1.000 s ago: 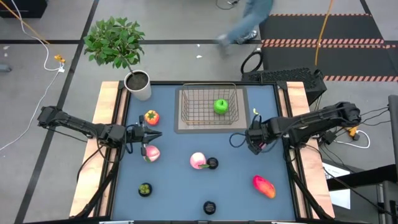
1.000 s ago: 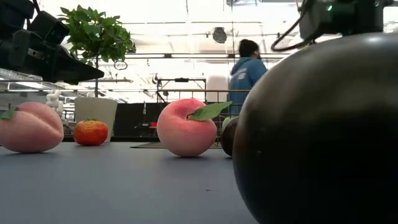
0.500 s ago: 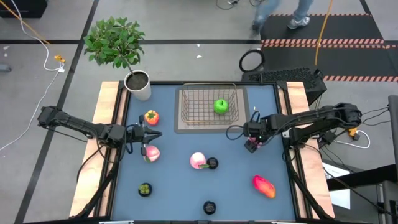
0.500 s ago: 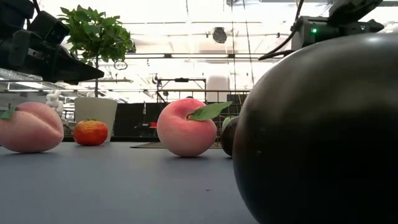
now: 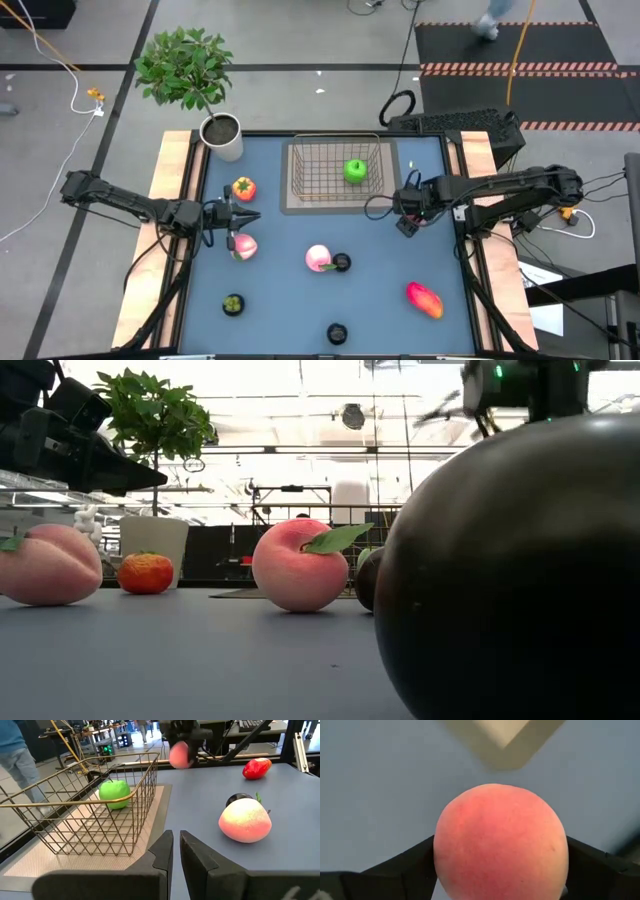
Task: Build produce basket
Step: Put the right pink peach into the wire basket
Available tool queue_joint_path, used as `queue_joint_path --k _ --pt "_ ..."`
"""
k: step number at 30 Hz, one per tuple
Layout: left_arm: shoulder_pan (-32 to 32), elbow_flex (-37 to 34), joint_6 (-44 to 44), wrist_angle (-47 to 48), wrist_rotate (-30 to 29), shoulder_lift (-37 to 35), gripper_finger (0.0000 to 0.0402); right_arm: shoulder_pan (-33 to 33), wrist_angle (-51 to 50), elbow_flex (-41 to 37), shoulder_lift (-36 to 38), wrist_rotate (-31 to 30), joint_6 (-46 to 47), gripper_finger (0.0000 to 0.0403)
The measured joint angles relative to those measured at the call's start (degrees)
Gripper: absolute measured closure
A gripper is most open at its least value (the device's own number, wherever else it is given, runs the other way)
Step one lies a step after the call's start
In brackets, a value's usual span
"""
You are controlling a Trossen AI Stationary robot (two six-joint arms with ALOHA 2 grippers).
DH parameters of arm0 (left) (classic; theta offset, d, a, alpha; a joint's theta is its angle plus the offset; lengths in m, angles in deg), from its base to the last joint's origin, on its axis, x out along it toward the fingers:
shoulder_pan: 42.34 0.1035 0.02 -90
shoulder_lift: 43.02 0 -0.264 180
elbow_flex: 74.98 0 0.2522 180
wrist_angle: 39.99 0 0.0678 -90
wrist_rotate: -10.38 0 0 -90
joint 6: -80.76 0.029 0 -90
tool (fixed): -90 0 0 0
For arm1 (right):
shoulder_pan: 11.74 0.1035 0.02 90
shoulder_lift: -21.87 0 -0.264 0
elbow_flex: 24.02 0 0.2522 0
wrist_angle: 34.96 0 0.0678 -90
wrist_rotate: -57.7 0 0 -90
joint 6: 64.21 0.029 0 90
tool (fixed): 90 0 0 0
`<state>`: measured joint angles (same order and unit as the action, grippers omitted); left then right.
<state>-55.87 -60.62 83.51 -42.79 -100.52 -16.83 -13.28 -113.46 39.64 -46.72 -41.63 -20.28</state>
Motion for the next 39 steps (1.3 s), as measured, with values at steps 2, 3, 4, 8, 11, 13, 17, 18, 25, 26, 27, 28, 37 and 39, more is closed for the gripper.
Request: queue_joint_path --k 2,3,4,8,11,13,17,18,25,26,27,28,37,39 --pt "-0.01 0.00 0.00 0.01 0.00 0.00 0.0364 -0.06 -4.51 4.83 0.02 -5.47 -0.34 0.0069" --pt "0.01 0.00 0.00 0.00 0.00 0.00 0.0364 -0.20 -6.62 7.46 0.02 -8.66 -0.49 0.0069" --pt "0.01 0.00 0.00 0.00 0.00 0.00 0.0364 -0.43 -8.14 10.03 0.02 -12.02 -0.85 0.0069" --pt "-0.01 0.00 0.00 0.00 0.00 0.00 0.0364 -2.05 -8.18 18.81 0.04 -25.14 -4.17 0.0068" --pt "0.01 0.00 0.00 0.00 0.00 0.00 0.0364 -4.24 0.75 22.16 0.12 -29.77 -11.38 0.0067" --pt "0.01 0.00 0.00 0.01 0.01 0.00 0.0364 -6.29 11.46 22.09 0.09 -27.14 -18.06 0.0067" --pt "0.01 0.00 0.00 0.00 0.01 0.00 0.0364 -10.46 31.57 19.94 -2.44 -14.88 -25.82 0.0066" --pt "-0.01 0.00 0.00 0.02 0.00 0.00 0.0364 -11.29 35.10 19.24 -3.79 -12.65 -26.69 0.0065" --pt "0.01 0.00 0.00 0.02 0.01 0.00 0.0364 -15.15 46.18 16.53 -16.91 -6.06 -34.58 0.0065" --pt "-0.01 0.00 0.00 0.02 0.00 0.00 0.0364 -15.24 46.84 16.51 -18.65 -4.74 -36.29 0.0065" --pt "-0.01 0.00 0.00 0.02 0.01 0.00 0.0364 -15.28 47.50 16.45 -20.11 -3.57 -38.00 0.0065" --pt "0.00 0.00 0.00 0.00 0.02 0.00 0.0364 -15.28 48.43 16.45 -21.30 -2.47 -39.49 0.0065" --pt "0.00 0.01 0.00 0.02 0.00 0.00 0.0364 -15.94 57.82 16.52 -26.86 -2.42 -41.21 0.0064" --pt "0.00 0.00 0.00 0.01 0.01 0.00 0.0364 -16.13 58.39 16.53 -28.13 -2.38 -41.26 0.0064"
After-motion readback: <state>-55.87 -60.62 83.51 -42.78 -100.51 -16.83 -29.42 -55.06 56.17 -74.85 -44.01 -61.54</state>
